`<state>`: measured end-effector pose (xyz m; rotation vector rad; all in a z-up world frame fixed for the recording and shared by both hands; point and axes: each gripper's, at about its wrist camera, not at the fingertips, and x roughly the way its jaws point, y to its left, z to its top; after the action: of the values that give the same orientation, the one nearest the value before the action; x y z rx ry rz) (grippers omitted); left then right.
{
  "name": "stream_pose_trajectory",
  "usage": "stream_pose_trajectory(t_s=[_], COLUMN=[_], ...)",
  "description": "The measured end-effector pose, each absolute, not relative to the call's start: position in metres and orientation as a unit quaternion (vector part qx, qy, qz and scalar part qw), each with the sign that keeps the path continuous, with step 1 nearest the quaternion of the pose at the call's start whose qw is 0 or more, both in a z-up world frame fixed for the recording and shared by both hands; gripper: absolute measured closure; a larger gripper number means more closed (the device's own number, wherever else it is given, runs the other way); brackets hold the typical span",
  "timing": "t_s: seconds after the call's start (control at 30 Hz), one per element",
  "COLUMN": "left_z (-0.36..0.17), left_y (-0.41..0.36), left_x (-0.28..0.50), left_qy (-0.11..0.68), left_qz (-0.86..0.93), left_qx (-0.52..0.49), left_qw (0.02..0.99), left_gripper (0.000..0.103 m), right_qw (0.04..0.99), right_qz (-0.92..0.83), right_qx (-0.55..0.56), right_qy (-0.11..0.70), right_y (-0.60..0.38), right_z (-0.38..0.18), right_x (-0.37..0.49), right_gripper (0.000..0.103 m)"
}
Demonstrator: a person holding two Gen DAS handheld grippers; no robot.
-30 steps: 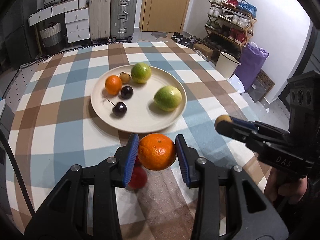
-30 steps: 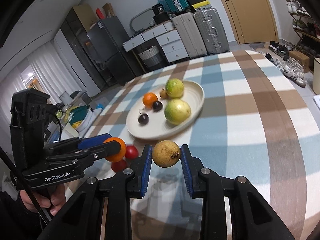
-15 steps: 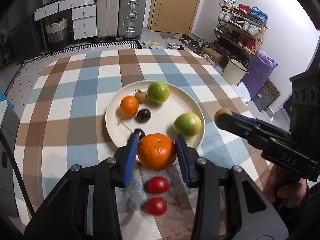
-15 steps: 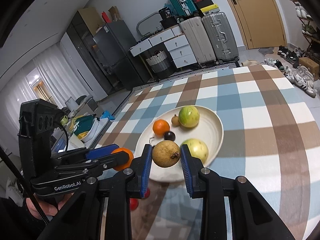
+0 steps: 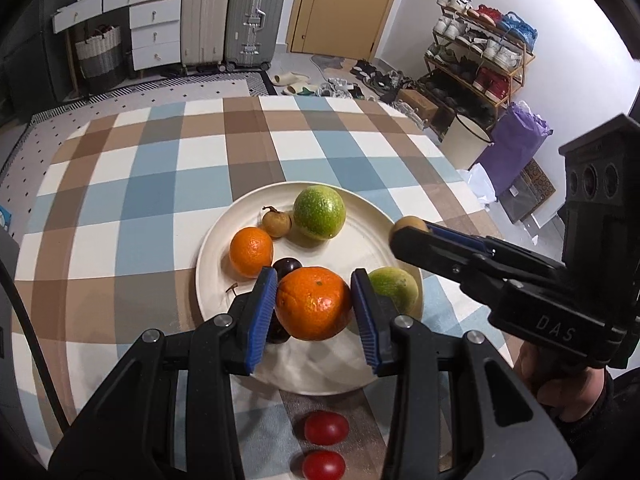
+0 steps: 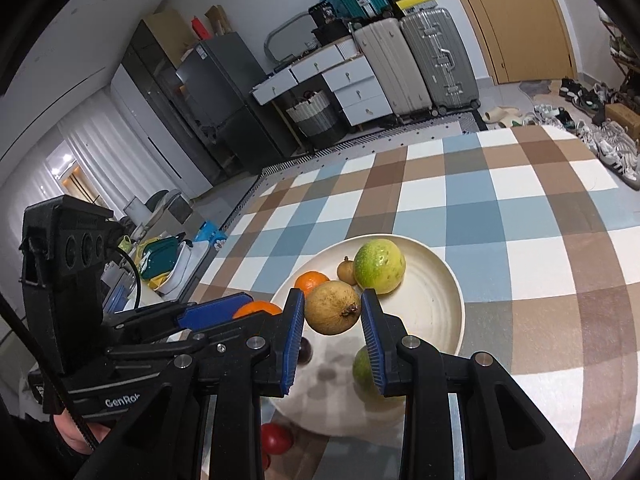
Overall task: Organize fruits
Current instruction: 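Carry the orange and pear over the cream plate and open both tools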
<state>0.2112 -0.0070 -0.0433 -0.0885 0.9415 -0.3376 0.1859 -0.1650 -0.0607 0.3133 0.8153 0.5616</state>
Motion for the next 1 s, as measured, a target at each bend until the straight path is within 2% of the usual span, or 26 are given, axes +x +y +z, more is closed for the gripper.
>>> stream_pose_trajectory(t_s=[0.27,0.6,0.67,0.73,0.77,1.0], left_z=[-0.064,-0.077,-0.074,-0.069,-0.067,-0.052], left_y=[-0.009,-0.007,-0.006,-0.005,-0.004,0.001], left_x=[0.231,0.244,0.243,0.242,0.241,0.226], left_qy=[0.465,0.475,0.468,0.460,0.458,0.446], left_qz=[-0.178,-0.192,-0.197,-0.197,-0.198,-0.193], left_qx=[-0.046,-0.068,-0.074,-0.079,-0.080,-0.085], left_qw=[0.866,0.856,0.858,0.862,0.863,0.870], left_gripper=[0.067,0.067,0.067,0.060,0.058,0.054], right_qw=[0.869,0.860,0.861,0.863,0.864,0.881], right_qz=[0.256,0.243,0.238,0.229,0.229,0.220], right_qx=[0.117,0.138,0.138,0.143,0.146,0.147], right_qy=[0.408,0.427,0.429,0.427,0.423,0.392], right_y=[-0.152,-0.156,-0.158,-0.163,-0.166,-0.182], right_z=[-0.078,-0.094,-0.094,-0.092,-0.090,-0.071], right_x=[0.199,0.208,0.208,0.207,0.206,0.188], right_gripper=[0.074,0.074,0.070,0.057,0.055,0.053])
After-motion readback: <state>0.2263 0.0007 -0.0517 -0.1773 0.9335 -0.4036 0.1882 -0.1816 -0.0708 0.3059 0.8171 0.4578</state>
